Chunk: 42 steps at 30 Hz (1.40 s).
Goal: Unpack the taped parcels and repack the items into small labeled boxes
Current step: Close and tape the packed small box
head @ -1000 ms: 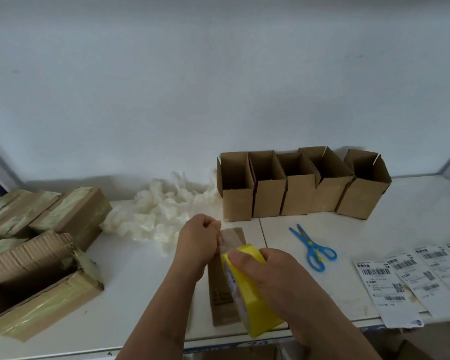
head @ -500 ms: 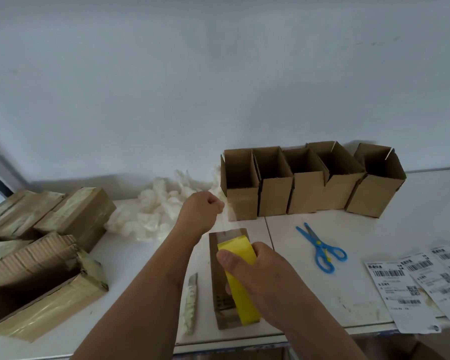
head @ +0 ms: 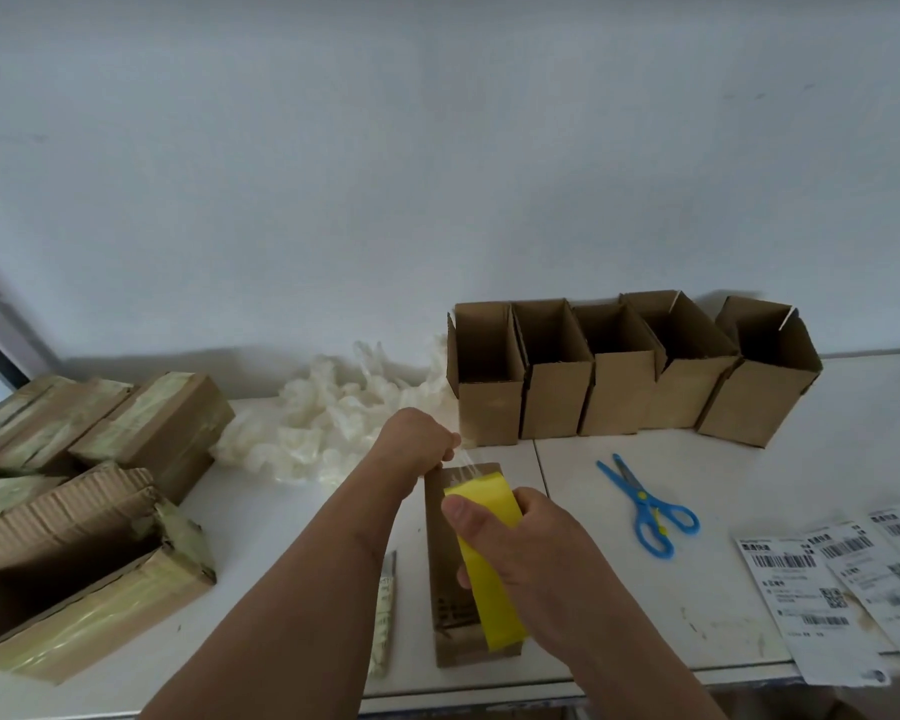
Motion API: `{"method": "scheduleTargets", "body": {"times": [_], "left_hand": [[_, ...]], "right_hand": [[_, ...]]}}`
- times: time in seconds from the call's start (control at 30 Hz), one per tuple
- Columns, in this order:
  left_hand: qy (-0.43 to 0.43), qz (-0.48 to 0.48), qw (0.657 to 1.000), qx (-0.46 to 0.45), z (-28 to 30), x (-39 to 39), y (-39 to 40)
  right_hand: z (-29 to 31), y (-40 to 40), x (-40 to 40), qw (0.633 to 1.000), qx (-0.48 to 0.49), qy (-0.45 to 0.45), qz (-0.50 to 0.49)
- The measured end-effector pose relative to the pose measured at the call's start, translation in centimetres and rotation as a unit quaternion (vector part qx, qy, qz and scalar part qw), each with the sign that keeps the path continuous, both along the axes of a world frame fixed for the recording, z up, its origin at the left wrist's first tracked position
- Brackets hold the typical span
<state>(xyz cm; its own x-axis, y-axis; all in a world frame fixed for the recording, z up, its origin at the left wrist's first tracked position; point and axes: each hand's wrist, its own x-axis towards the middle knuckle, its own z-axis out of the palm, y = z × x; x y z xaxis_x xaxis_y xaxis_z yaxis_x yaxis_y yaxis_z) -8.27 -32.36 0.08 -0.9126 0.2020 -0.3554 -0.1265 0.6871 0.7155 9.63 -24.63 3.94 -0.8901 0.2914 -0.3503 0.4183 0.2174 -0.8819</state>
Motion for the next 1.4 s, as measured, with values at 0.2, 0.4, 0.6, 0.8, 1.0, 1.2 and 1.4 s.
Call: {"method": "scheduleTargets", "body": {"times": [0.2, 0.4, 0.6, 0.8, 1.0, 1.2, 1.4], "left_hand": [[0.009, -0.096, 0.984, -0.151, -0.4, 0.4, 0.0], [-0.037, -0.192, 0.955, -0.224, 0.1, -0.2, -0.4], [0.059, -0.232, 0.945, -0.222, 1.5, 0.0, -0.4], [0.070, -0.320, 0.934, -0.145, 0.1, 3.7, 0.7], [0.113, -0.335, 0.901, -0.253, -0.2, 4.5, 0.3], [0.140, -0.350, 0.887, -0.266, -0.9, 4.7, 0.6], [0.156, -0.313, 0.897, -0.271, -2.1, 4.6, 0.8]], "right_hand": [[0.1, -0.2, -0.1, 1.000, -0.003, 0.008, -0.020], [0.6, -0.3, 0.1, 1.000, -0.002, 0.004, -0.023], [1.5, -0.2, 0.5, 1.000, 0.018, -0.004, -0.008], [1.6, -0.4, 0.8, 0.999, 0.033, -0.005, 0.005], [1.9, -0.9, 1.9, 0.999, 0.042, -0.003, 0.001], [2.3, -1.1, 3.8, 0.999, 0.033, -0.016, -0.015], [2.4, -0.7, 6.4, 0.998, 0.024, -0.057, -0.024]]}}
